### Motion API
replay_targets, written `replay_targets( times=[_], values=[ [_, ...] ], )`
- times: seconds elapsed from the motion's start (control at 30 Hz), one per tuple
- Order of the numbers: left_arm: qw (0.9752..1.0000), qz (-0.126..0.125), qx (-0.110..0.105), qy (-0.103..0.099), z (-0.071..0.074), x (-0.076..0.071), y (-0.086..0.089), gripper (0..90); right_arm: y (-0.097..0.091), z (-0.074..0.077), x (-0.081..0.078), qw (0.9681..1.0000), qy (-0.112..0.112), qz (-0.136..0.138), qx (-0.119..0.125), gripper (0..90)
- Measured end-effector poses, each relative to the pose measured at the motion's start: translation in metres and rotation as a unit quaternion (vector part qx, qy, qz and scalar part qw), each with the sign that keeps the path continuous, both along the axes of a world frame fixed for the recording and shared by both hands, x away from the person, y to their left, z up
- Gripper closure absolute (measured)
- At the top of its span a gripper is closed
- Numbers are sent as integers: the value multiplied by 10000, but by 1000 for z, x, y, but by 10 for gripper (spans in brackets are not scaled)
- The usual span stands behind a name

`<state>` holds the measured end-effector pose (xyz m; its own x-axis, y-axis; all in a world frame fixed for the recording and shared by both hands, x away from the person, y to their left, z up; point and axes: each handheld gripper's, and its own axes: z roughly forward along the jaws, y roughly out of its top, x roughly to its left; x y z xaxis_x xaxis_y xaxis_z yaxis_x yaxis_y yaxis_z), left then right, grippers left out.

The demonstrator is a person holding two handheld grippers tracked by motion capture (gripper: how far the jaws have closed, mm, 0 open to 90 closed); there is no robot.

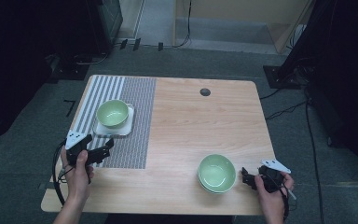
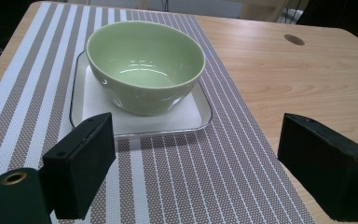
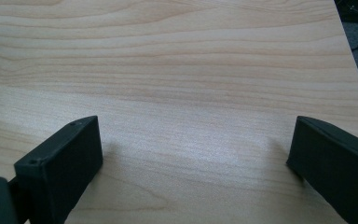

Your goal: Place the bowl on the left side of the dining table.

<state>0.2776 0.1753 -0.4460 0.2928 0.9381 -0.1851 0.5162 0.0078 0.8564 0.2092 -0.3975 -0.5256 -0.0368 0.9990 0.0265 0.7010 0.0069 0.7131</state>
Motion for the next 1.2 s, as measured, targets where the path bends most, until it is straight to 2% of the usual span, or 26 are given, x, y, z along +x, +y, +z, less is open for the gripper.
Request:
replay_targets(
  times=[0.3,0.6,1.2],
  values=[
    [10000,65,-11,23,-5,-9,7,108,0,0,0,10000,0,0,1,20],
    [9999,102,89,88,-14,-19,14,108,0,0,0,10000,0,-1,1,20],
    [9991,285,160,275,-31,-32,36,108,0,0,0,10000,0,0,0,20]
  ],
)
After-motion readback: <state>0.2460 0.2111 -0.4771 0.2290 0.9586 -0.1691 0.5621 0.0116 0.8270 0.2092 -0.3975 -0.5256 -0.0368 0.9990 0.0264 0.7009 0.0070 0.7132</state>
